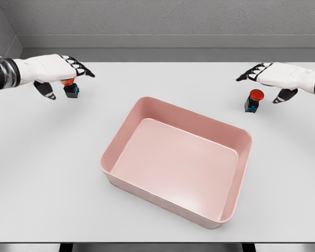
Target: Put the industrial switch in the basket with both arms
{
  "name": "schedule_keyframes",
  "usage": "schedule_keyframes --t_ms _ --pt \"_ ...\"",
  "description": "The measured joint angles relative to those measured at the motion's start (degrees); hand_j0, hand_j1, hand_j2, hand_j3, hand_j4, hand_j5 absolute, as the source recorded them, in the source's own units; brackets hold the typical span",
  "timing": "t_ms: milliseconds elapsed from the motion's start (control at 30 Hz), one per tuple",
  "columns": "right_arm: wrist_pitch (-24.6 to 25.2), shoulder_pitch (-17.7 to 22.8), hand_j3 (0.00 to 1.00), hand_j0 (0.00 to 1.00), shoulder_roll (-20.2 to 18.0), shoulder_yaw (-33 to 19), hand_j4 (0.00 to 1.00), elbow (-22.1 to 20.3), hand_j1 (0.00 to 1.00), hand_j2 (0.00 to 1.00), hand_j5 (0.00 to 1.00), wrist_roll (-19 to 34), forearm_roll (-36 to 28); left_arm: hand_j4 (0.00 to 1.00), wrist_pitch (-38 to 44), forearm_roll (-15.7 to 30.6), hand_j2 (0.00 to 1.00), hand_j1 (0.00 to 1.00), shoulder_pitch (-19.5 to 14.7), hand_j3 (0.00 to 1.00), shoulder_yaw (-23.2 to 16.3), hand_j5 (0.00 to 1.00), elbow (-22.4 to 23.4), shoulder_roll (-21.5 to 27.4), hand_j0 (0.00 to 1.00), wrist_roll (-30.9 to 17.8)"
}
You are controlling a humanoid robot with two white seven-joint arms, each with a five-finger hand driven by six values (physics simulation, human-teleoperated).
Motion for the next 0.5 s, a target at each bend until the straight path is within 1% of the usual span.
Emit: schedule_keyframes --t_ms 100,133,200,300,433,500 --pt "0.0 0.1 1.0 1.0 0.6 0.1 1.0 1.0 1.0 1.0 1.0 0.0 1.0 1.0 1.8 -0.6 1.0 1.0 0.0 1.0 -0.1 1.0 3.1 -2.1 1.0 -0.2" --pt "0.0 0.2 1.0 1.0 0.8 0.1 1.0 1.2 1.0 1.0 1.0 0.0 1.2 1.0 2.2 -1.0 1.0 1.0 -0.7 1.0 -0.1 1.0 4.8 -3.0 1.0 -0.3" --pt "0.0 0.2 1.0 1.0 1.5 0.1 1.0 1.4 1.0 1.0 1.0 0.0 1.5 1.0 2.6 -2.1 1.0 1.0 -0.9 1.0 -0.1 1.0 8.8 -5.0 1.0 -0.3" --pt "0.0 0.2 1.0 1.0 2.6 0.2 1.0 1.6 1.0 1.0 1.0 0.0 2.0 1.0 3.2 -3.2 1.0 1.0 -1.1 1.0 -0.1 1.0 12.8 -6.9 1.0 -0.3" --pt "0.0 0.4 1.0 1.0 3.6 0.2 1.0 1.8 1.0 1.0 1.0 0.1 3.2 1.0 3.9 -5.0 1.0 1.0 -1.1 1.0 -0.3 1.0 14.9 -9.0 1.0 -0.3" --pt "0.0 0.3 1.0 1.0 4.2 0.1 1.0 3.0 1.0 1.0 1.0 0.1 4.0 1.0 4.0 -5.5 1.0 1.0 -1.3 1.0 -0.4 1.0 15.2 -9.6 1.0 -0.3"
